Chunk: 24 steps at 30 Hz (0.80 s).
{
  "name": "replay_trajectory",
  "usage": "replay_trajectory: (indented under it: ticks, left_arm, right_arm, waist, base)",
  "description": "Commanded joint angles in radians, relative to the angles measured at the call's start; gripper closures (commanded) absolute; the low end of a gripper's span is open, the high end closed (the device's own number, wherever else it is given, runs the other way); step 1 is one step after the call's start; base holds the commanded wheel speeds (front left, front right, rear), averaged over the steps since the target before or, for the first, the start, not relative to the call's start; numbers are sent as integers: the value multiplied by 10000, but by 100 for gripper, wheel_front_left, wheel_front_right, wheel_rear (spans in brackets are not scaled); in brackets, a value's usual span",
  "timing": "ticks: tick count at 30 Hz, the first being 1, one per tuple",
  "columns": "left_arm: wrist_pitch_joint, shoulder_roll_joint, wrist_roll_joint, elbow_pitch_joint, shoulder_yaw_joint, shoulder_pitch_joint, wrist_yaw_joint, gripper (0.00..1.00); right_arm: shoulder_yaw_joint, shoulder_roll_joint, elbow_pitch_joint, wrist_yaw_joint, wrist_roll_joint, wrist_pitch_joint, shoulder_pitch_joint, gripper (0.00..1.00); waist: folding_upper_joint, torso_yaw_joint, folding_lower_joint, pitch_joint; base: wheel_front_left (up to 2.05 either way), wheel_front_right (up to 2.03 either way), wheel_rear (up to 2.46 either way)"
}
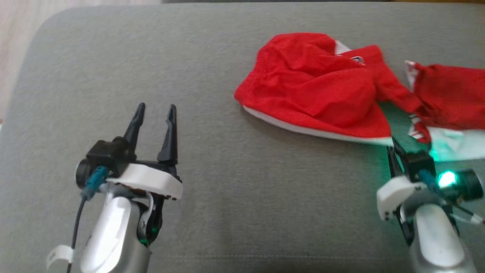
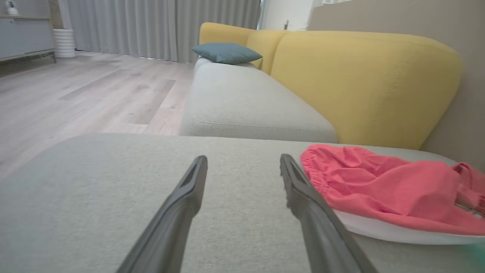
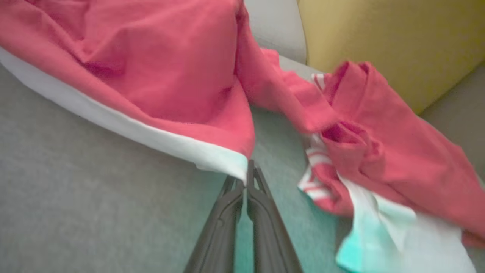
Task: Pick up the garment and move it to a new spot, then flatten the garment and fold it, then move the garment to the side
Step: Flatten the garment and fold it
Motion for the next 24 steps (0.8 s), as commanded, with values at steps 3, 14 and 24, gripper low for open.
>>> replay_trajectory:
  ticks: [3,14,24]
  left_arm:
    - [-122,91,75,-9,-202,-184,-389,0]
    - [-118,637,977,2709,-2401,-1954,-1022,0]
    - [-121,870,536,4026,-3648,-3548,-1058,0]
  right_arm:
    - [151,-16,-540,63,235,377,219,100]
    - [815,-16,-728,63,1163,1062,-173,100]
    - [940,-16,-759,63,1235,1071,-453,100]
  waist:
    - [0,-660,0,-65]
    - [0,-1465,0,615]
    - [0,-1848,0,1076]
  base:
    - [0,0,0]
    - [0,0,0]
    - [0,0,0]
